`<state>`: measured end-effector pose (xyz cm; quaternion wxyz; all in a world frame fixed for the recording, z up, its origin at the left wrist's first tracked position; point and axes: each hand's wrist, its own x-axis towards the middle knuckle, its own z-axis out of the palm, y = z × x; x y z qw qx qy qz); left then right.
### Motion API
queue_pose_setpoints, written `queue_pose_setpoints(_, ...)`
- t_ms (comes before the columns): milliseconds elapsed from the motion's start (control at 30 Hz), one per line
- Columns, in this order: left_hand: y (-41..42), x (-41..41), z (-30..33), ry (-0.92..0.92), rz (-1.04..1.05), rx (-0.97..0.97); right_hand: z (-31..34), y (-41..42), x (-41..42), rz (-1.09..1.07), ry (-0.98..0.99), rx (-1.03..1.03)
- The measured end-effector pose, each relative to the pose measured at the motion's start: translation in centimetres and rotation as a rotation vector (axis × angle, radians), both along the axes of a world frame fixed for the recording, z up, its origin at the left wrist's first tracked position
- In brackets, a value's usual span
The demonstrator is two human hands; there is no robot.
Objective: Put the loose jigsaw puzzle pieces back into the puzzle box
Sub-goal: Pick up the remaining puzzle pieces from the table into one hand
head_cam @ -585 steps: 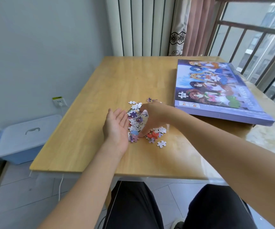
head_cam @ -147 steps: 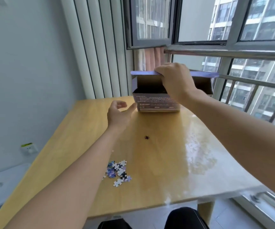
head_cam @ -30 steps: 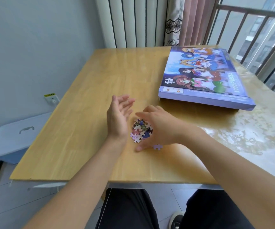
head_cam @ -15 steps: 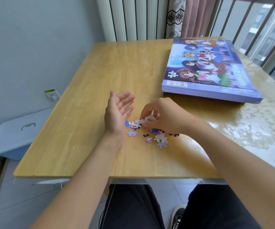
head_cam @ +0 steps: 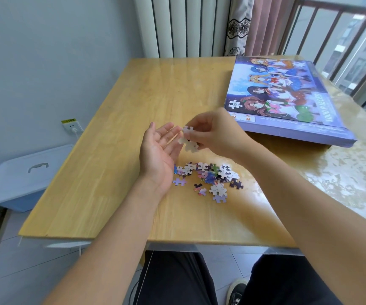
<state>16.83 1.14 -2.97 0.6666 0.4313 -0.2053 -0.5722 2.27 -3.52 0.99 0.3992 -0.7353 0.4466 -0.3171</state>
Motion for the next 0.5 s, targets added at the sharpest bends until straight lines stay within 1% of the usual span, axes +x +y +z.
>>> queue_pose_setpoints(33,-0.1,0.1,0.0,0.061,-0.02,0.005,0.3,0.3,0.6,0.032,-0.107,0.106)
queue_pose_setpoints(67,-0.1,0.2,0.0,0.137,-0.038,0.013,0.5,0.6,1.2,0.065,-0.155,0.172)
queue_pose_setpoints(100,-0.2,0.4,0.1,0.211,-0.046,0.025,0.5,0.8,1.8,0.083,-0.116,0.156)
queue_pose_setpoints(133,-0.3,0.6,0.1,0.279,-0.042,0.04,0.6,0.8,2.1,0.084,0.002,0.044)
queue_pose_setpoints(200,-0.4,0.9,0.0,0.375,-0.019,0.058,1.1,1.2,1.9,0.068,0.241,-0.256)
queue_pose_setpoints(233,-0.4,1.0,-0.1,0.408,-0.014,0.054,1.5,1.4,1.2,0.072,0.305,-0.335)
queue_pose_setpoints(267,-0.3,1.1,-0.2,0.442,-0.018,0.045,1.9,1.4,0.1,0.099,0.378,-0.339)
queue_pose_setpoints(300,-0.2,1.1,-0.2,0.481,-0.029,0.034,2.1,1.6,-1.4,0.144,0.494,-0.273)
queue_pose_setpoints(367,-0.1,1.2,-0.2,0.552,-0.037,0.011,2.2,2.0,-4.1,0.26,0.8,-0.066)
queue_pose_setpoints(400,0.0,1.1,-0.1,0.575,-0.043,0.007,2.1,2.3,-5.1,0.295,0.888,-0.004)
queue_pose_setpoints(433,0.0,1.1,-0.1,0.595,-0.047,0.006,1.9,2.6,-5.7,0.313,0.907,0.026)
queue_pose_setpoints(500,0.1,1.1,0.0,0.642,-0.049,0.019,1.1,3.3,-5.9,0.299,0.851,0.011)
